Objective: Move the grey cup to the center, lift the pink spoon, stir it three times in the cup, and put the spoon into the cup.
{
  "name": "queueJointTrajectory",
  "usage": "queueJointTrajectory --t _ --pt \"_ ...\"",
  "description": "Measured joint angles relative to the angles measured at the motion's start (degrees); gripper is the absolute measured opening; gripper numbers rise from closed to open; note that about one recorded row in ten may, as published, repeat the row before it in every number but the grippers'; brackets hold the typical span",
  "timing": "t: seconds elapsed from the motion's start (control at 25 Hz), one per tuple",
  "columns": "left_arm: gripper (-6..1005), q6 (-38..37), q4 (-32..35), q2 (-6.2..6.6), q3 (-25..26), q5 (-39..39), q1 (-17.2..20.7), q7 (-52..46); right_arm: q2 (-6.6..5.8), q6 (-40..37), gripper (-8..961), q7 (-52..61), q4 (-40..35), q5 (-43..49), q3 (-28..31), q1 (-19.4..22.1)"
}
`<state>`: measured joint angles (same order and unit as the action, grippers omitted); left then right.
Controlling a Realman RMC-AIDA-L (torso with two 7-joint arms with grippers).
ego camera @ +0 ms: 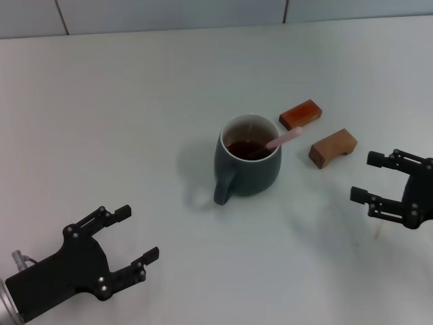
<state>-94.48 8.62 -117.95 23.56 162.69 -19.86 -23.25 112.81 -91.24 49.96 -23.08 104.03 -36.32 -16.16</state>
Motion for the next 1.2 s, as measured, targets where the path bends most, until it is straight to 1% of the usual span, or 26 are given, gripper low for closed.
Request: queueJointTrajectory --t 0.24,0.36,0.56,1.2 --pt "805 0.0 -0.1 0.0 -0.1 0.1 0.1 0.0 0.87 3.2 753 -1.3 1.0 0.1 -0.3 -2.2" --pt "805 0.0 -0.1 0.0 -0.3 0.1 0.1 0.0 0.92 4.2 753 -1.3 1.8 1.0 -0.3 -3.4" --pt "805 -0.2 -0.2 0.0 -0.4 0.1 0.2 0.0 0.95 5.4 752 -1.3 2.3 2.7 -0.3 -4.0" --pt "805 -0.6 0.0 0.0 -0.4 -0.2 0.2 0.0 1.0 6.2 752 -1.5 2.3 2.9 -0.3 -3.9"
